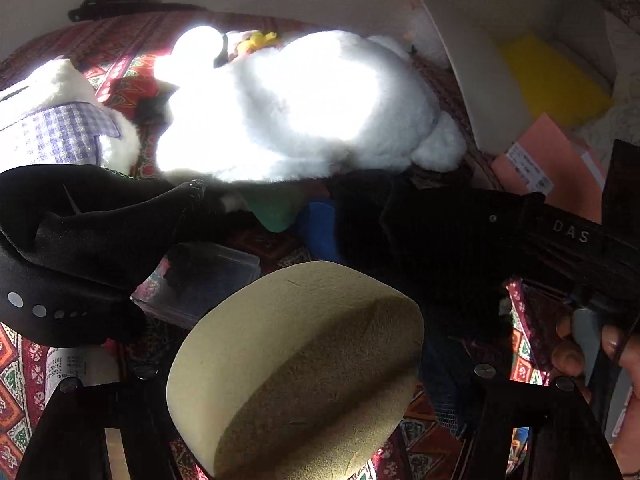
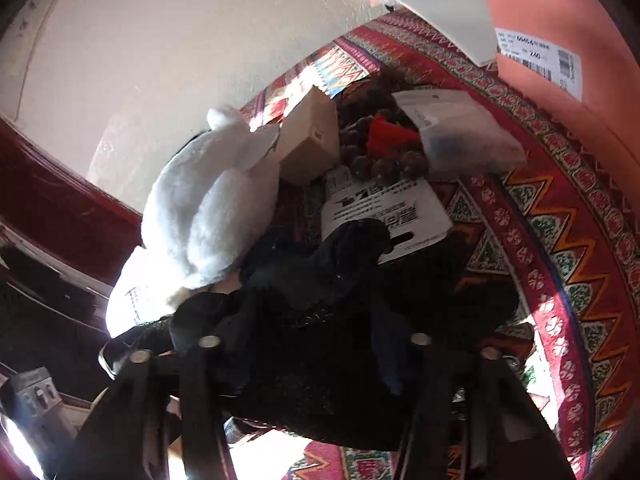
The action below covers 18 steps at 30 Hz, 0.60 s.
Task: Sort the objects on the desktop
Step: 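Grasp the black glove with the right tool while the left tool grasps the yellow sponge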
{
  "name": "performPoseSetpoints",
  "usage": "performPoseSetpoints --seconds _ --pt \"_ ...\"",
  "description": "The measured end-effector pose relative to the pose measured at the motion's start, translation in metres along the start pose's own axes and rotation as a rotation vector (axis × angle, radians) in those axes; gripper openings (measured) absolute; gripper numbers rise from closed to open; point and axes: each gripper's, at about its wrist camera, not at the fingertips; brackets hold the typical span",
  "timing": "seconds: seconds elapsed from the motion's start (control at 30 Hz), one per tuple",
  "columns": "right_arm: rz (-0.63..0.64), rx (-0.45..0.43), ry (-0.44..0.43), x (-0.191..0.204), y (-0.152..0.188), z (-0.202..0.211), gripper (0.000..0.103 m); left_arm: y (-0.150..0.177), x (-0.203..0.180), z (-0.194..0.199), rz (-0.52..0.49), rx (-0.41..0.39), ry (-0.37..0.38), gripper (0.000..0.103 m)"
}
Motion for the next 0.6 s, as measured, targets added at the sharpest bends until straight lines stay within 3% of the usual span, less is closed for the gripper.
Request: performPoseSetpoints --seconds 0.1,0.3,0.6 --pt "-0.058 -0.031 -0.077 -0.010 -0.002 0.014 0.018 -0.004 -0.001 0.011 -0.001 -0.027 0.030 0.075" --pt "-0.080 -0.136 -0.170 -0.006 0.000 0.055 0.016 -0.008 0.005 0.015 0.040 -0.039 0.056 0.075" --pt "0.086 -0.412 -0.200 0.064 0.001 0.148 0.016 -0.009 -0.003 0.025 0.094 -0.094 0.105 0.075"
Point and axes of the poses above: each gripper's, at about its wrist camera, not at the fingertips, and z roughly against the way its jaws point, x to its left, y to its underside, and after that the axes turned 4 degrees about -y, right-handed
